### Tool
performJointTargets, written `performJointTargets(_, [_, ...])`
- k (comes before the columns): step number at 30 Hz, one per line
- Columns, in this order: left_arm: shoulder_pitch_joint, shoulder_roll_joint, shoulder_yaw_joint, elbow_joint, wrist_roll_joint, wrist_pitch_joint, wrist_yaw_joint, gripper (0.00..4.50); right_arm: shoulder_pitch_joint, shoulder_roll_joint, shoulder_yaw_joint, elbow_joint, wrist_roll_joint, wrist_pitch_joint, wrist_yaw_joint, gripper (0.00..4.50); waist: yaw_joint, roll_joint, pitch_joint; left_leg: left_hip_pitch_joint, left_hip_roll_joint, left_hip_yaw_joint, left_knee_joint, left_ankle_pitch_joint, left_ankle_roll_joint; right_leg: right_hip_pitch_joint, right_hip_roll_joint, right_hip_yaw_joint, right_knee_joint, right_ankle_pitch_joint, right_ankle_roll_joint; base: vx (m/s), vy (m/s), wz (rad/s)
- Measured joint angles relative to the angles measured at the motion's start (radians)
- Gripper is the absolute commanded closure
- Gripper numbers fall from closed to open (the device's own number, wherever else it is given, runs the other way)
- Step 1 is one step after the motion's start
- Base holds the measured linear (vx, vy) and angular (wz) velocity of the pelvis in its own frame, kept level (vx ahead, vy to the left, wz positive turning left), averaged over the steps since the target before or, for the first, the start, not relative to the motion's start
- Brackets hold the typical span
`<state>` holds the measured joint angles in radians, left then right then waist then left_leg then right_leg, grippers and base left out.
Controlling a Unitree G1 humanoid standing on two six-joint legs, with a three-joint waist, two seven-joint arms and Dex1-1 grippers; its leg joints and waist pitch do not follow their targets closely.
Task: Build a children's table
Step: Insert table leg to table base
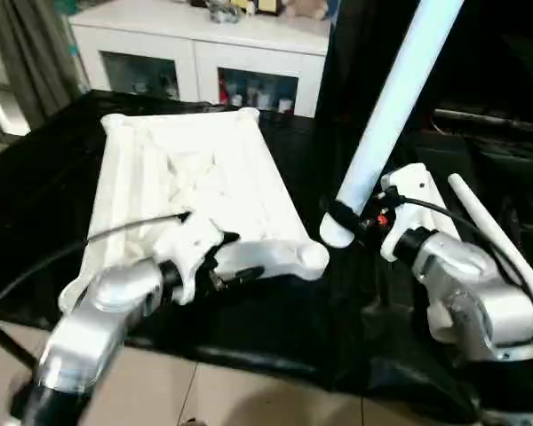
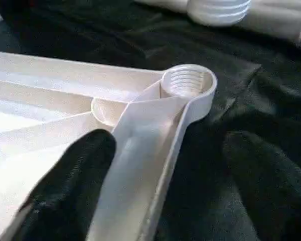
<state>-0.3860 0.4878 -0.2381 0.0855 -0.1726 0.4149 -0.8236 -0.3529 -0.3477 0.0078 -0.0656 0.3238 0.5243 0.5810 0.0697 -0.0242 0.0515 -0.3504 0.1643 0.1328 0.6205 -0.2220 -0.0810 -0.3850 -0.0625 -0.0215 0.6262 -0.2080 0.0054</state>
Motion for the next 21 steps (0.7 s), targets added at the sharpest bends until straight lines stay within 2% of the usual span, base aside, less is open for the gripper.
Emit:
performJointTargets(2, [-0.092, -0.014, -0.01, 0.122, 0.016, 0.008, -0.03, 0.1, -0.011, -0.01, 0.0, 0.014, 0.001, -0.001, 0.015, 2.57, 0.0, 0.003, 0.002, 0.0, 0.0, 0.001, -0.001, 0.0, 0.0, -0.001, 0.0, 0.0, -0.002, 0.0, 0.0, 0.0, 0.0, 0.0])
performJointTargets(4, [-0.135, -0.019, -0.01, 0.171, 0.02, 0.02, -0.052, 0.1, -0.018, -0.01, 0.001, 0.023, 0.002, -0.001, 0.019, 2.57, -0.001, 0.005, 0.003, -0.001, 0.001, 0.001, -0.002, 0.0, 0.0, -0.001, 0.0, 0.0, -0.005, 0.0, 0.0, 0.0, 0.0, 0.0])
performJointTargets(5, [-0.14, -0.021, -0.011, 0.179, 0.019, 0.021, -0.063, 0.32, -0.019, -0.012, 0.0, 0.027, 0.002, -0.001, 0.021, 2.57, -0.004, 0.006, 0.003, -0.001, 0.001, 0.002, -0.002, 0.0, 0.0, -0.001, 0.0, 0.0, -0.006, 0.0, 0.0, 0.0, 0.0, 0.0])
performJointTargets(8, [-0.148, -0.031, -0.026, 0.222, -0.015, 0.048, -0.139, 0.59, -0.019, -0.03, -0.001, 0.03, 0.006, 0.0, 0.039, 2.57, -0.009, 0.011, 0.006, -0.002, 0.002, 0.003, -0.002, 0.0, 0.0, -0.002, 0.0, -0.002, -0.011, 0.001, -0.001, 0.0, 0.0, 0.0])
performJointTargets(11, [-0.162, -0.033, -0.026, 0.225, -0.07, 0.092, -0.205, 0.75, -0.014, -0.037, -0.001, 0.03, 0.016, 0.011, 0.049, 2.57, -0.006, 0.014, 0.007, -0.001, 0.004, 0.008, -0.002, 0.009, 0.003, -0.003, 0.0, -0.001, -0.011, 0.016, -0.012, 0.0, 0.0, 0.0])
performJointTargets(13, [-0.176, -0.034, -0.026, 0.224, -0.075, 0.103, -0.229, 0.95, -0.008, -0.039, -0.001, 0.03, 0.019, 0.014, 0.055, 2.57, -0.005, 0.015, 0.007, 0.0, 0.006, 0.011, -0.002, 0.009, 0.003, -0.003, 0.0, -0.002, -0.011, 0.017, -0.012, 0.0, 0.0, 0.0])
performJointTargets(18, [-0.201, -0.037, -0.062, 0.324, 0.004, 0.029, -0.222, 1.33, -0.004, -0.041, -0.001, 0.03, 0.019, 0.015, 0.06, 2.57, 0.007, 0.019, 0.006, -0.001, 0.01, 0.012, -0.002, 0.01, 0.001, -0.005, 0.002, -0.003, -0.008, 0.029, -0.009, 0.036, -0.009, 0.0])
performJointTargets(21, [-0.202, -0.031, -0.096, 0.358, 0.045, 0.004, -0.22, 1.55, -0.004, -0.042, -0.001, 0.029, 0.019, 0.016, 0.062, 2.57, 0.012, 0.019, 0.006, -0.008, 0.013, 0.012, -0.005, 0.014, -0.002, -0.014, 0.003, -0.005, -0.006, 0.027, -0.009, 0.071, -0.013, -0.02])
